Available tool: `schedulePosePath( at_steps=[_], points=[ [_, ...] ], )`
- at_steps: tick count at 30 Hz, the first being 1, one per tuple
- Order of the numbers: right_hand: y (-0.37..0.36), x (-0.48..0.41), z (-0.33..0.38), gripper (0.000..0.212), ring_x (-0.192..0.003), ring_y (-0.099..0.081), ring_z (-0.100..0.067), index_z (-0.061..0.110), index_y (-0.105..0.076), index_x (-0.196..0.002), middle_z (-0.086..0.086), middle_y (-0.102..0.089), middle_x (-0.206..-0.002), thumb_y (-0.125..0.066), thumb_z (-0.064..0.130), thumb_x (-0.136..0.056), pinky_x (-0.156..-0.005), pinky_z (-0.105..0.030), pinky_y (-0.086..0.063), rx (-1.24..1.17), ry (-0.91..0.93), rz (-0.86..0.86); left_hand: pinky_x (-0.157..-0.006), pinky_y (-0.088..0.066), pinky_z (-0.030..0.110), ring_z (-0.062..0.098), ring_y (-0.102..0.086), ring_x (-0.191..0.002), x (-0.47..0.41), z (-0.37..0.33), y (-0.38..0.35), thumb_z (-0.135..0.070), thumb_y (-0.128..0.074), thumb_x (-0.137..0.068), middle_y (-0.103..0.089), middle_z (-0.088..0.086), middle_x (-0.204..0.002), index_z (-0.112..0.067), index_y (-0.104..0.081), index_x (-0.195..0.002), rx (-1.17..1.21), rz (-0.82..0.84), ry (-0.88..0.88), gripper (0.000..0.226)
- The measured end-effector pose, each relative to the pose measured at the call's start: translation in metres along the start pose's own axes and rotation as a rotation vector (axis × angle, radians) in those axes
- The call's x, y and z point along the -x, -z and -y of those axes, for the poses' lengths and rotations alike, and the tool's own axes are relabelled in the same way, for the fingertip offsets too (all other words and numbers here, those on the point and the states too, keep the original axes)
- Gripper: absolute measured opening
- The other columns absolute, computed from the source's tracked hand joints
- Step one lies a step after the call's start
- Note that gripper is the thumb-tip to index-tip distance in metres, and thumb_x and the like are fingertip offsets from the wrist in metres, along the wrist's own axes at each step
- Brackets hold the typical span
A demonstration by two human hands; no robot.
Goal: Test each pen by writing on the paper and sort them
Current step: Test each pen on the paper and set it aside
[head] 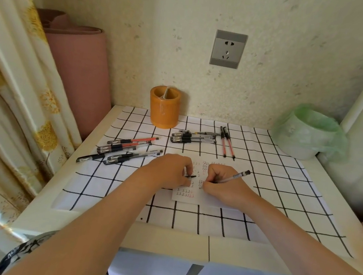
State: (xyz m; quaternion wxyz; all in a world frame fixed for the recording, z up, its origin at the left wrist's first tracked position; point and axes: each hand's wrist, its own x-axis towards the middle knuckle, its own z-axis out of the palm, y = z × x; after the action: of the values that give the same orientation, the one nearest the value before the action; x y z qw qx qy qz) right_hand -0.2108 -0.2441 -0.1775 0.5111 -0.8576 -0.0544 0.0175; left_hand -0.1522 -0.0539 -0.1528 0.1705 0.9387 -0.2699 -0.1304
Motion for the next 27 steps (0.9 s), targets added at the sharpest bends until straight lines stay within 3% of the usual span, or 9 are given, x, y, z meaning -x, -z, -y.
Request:
schedulePosePath(
  at_steps=[8, 14, 24, 27],
  points=[
    [-0.0003, -0.0005, 0.0001, 0.028, -0.062, -0.053, -0.012, 0.015, -0.052, -0.062, 0.001, -0.059, -0.066, -0.066, -0.003, -0.078, -0.056, -0.029, -0.042, -0.006, 0.01, -0.016, -0.073, -0.044, 0.026, 0.011, -0.055, -0.091, -0.0005, 0.0003, 0.0, -0.037, -0.072, -0.084, -0.056, -0.01, -0.099, -0.032, -0.059, -0.103, 0.007, 0.004, -0.003, 0.023],
    [-0.0003, 0.0012, 0.0021, 0.03, -0.058, -0.051, -0.004, 0.014, -0.053, -0.062, 0.008, -0.058, -0.063, -0.066, -0.008, -0.079, -0.052, -0.018, -0.04, -0.009, 0.014, 0.008, -0.074, -0.044, 0.026, 0.011, -0.054, -0.091, -0.0008, 0.0008, 0.0, -0.037, -0.072, -0.084, -0.056, -0.011, -0.099, -0.034, -0.057, -0.102, 0.013, 0.005, -0.003, 0.023],
    [0.0007, 0.0002, 0.0022, 0.024, -0.065, -0.056, -0.014, 0.011, -0.053, -0.063, -0.002, -0.061, -0.068, -0.065, -0.006, -0.077, -0.058, -0.03, -0.044, -0.055, 0.006, 0.027, -0.073, -0.044, 0.026, 0.011, -0.055, -0.09, -0.0004, 0.0015, -0.0005, -0.038, -0.072, -0.084, -0.055, -0.012, -0.096, -0.034, -0.057, -0.101, 0.024, 0.003, 0.0, 0.023],
    [0.0002, 0.0009, 0.0052, 0.026, -0.062, -0.053, -0.013, 0.011, -0.052, -0.064, -0.003, -0.058, -0.066, -0.065, -0.007, -0.078, -0.055, -0.027, -0.042, -0.039, -0.027, 0.031, -0.073, -0.043, 0.026, 0.011, -0.054, -0.089, -0.001, 0.0019, -0.0006, -0.038, -0.072, -0.084, -0.054, -0.013, -0.094, -0.035, -0.057, -0.1, 0.027, -0.001, -0.003, 0.023]
  ],
)
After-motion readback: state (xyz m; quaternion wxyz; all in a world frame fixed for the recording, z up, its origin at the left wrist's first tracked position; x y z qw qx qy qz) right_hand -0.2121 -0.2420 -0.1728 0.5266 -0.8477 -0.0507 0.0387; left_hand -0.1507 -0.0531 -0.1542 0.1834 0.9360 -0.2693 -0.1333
